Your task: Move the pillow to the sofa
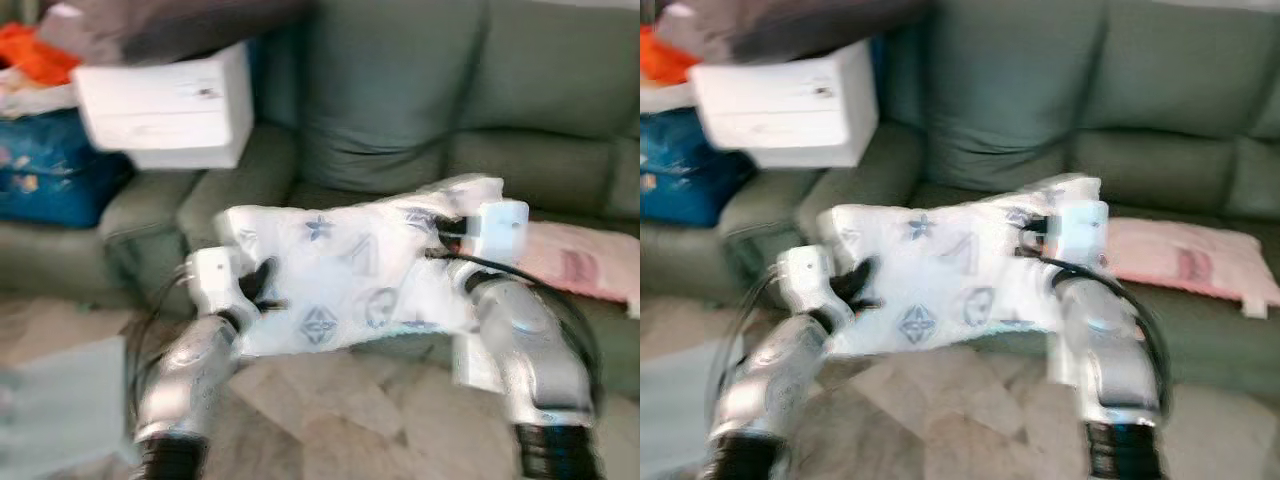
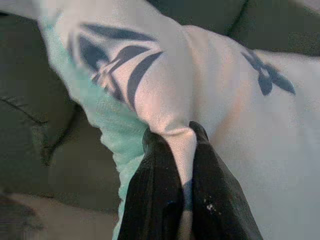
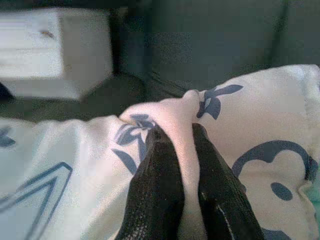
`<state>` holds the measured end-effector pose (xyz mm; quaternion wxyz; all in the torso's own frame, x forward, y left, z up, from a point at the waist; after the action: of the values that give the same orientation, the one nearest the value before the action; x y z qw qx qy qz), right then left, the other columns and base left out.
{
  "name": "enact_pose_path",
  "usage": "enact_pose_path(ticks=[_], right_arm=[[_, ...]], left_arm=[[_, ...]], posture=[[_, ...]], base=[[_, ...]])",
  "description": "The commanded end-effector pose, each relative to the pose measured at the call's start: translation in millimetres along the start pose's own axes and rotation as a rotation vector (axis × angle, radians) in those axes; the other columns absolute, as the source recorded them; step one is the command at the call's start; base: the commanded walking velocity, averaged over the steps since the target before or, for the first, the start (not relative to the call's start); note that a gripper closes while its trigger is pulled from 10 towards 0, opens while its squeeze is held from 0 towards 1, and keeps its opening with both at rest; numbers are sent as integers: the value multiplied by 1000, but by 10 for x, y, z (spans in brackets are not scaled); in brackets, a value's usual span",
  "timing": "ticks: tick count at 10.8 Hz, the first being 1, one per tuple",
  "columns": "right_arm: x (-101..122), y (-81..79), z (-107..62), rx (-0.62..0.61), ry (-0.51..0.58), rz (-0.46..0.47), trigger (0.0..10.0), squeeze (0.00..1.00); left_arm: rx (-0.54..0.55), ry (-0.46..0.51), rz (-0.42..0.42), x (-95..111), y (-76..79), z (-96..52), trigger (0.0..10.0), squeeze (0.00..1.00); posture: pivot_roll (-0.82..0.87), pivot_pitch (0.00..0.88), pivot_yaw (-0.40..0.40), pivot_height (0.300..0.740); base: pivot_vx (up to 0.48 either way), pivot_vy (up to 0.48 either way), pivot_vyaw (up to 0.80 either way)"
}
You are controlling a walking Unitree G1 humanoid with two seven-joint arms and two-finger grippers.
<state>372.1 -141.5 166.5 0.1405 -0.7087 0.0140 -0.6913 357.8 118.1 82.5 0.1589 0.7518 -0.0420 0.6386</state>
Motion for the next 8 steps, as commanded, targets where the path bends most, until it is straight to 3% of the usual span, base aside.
enact_pose_path(ticks=[1,5,8], right_arm=[[106,105,-26,-28,29,-14,10000,0],[102,99,-26,-27,27,-16,10000,0],[110,96,-26,-26,30,-16,10000,0]], left_arm=[[-66,34,5,115,211,67,10000,0],[-74,21,-1,83,229,55,10000,0],[-76,18,-2,81,239,53,10000,0]], posture=[[-283,21,28,740],[-285,23,27,740],[-285,25,27,740]], base=[[334,0,-425],[336,0,-494],[335,0,0]])
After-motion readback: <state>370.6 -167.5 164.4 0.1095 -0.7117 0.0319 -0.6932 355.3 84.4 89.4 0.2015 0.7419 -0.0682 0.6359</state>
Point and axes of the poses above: a point about 5 cm out from each wrist's last joint towards the gripper, its own z axis pointing out of the wrist towards the gripper, its own x axis along the axis of the wrist's last joint, y = z × x, the point moved 6 cm from there along z, pointing out of the wrist towards the gripper, and after that the axes turned 12 degrees about z, right-handed, at the moved point
